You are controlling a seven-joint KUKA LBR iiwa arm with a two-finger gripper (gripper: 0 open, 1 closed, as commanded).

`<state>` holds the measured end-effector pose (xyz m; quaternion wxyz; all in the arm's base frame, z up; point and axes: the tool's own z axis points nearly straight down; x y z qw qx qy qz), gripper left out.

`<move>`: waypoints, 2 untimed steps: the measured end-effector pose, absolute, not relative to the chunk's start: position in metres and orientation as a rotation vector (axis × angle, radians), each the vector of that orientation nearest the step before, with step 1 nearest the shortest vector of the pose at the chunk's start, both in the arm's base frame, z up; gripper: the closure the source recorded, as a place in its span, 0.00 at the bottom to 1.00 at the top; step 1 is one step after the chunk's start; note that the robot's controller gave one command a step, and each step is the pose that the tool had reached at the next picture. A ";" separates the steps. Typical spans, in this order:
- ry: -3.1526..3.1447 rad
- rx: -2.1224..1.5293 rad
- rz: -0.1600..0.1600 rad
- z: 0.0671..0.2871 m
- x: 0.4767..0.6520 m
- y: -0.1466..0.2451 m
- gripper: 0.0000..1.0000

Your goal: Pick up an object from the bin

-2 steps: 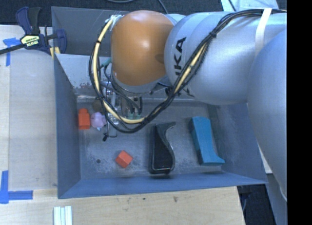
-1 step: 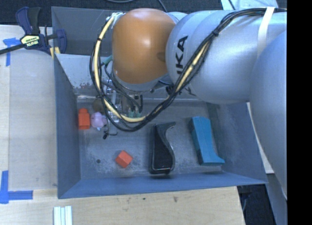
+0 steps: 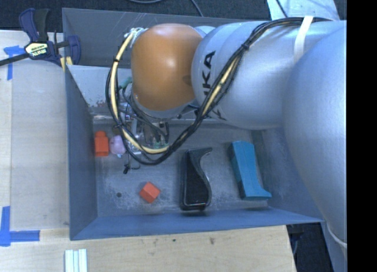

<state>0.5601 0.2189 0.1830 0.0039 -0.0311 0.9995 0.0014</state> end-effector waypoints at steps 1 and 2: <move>3.127 0.171 0.010 0.072 0.564 0.237 1.00; 3.128 0.173 0.010 0.071 0.563 0.237 1.00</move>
Offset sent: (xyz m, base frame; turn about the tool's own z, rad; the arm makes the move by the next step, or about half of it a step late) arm 0.0000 0.0000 0.0000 0.0000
